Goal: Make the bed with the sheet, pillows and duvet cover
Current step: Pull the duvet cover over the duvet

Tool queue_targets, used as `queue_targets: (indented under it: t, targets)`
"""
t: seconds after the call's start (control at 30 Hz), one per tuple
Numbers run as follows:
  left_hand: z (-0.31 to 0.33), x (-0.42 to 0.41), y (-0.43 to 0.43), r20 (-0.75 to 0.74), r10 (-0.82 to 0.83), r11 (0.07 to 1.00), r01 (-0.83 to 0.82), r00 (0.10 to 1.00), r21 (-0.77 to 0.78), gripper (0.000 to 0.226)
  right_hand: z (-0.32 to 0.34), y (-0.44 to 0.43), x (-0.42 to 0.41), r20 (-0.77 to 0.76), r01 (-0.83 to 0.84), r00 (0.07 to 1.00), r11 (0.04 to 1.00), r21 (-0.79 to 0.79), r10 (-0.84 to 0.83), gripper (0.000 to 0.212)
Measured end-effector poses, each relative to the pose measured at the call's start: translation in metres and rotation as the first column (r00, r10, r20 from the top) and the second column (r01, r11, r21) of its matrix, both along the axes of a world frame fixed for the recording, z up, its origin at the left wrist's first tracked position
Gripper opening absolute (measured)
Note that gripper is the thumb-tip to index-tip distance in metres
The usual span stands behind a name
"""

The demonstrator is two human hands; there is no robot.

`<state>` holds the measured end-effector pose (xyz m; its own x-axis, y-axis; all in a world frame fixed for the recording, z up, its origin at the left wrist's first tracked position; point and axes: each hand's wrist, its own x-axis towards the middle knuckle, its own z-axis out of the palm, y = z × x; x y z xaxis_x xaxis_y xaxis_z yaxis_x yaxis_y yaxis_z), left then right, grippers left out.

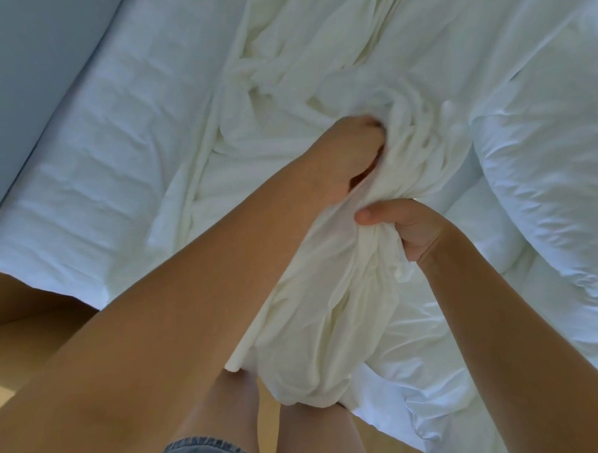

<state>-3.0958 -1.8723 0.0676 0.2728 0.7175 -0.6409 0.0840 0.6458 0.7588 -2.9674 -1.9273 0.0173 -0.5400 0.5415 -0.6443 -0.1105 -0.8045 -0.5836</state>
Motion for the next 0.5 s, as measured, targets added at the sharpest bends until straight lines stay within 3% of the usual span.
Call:
queue_targets:
  t: [0.1,0.2,0.33,0.37,0.43,0.5]
  targets:
    - [0.013,0.023,0.009,0.041,0.006,0.997,-0.009,0.999,0.078,0.016,0.005,0.005,-0.002,-0.110,0.022,0.994,0.998,0.065,-0.014,0.050]
    - [0.007,0.027,0.007,0.000,0.017,0.984,-0.017,1.000,0.176,0.021,0.004,0.002,0.004,-0.108,0.011,0.994,0.998,0.063,-0.004,0.040]
    - [-0.010,-0.004,-0.014,-0.191,0.094,0.959,-0.037,0.977,0.282,0.029,0.000,-0.007,0.006,-0.113,0.072,0.991,0.997,0.036,-0.068,0.030]
    - [-0.016,-0.014,-0.024,-0.266,0.097,0.970,-0.031,0.959,0.243,0.034,0.000,-0.008,0.006,-0.128,0.091,0.988,0.995,0.034,-0.086,0.031]
    - [-0.025,-0.029,-0.045,-0.390,0.010,1.000,-0.006,0.921,0.011,0.058,-0.003,-0.008,0.006,-0.152,0.087,0.985,0.996,0.026,-0.082,0.035]
    - [-0.027,-0.038,-0.060,-0.407,-0.137,0.974,0.049,0.903,-0.219,0.079,-0.005,-0.008,0.005,-0.130,0.074,0.989,0.997,0.001,-0.073,0.035]
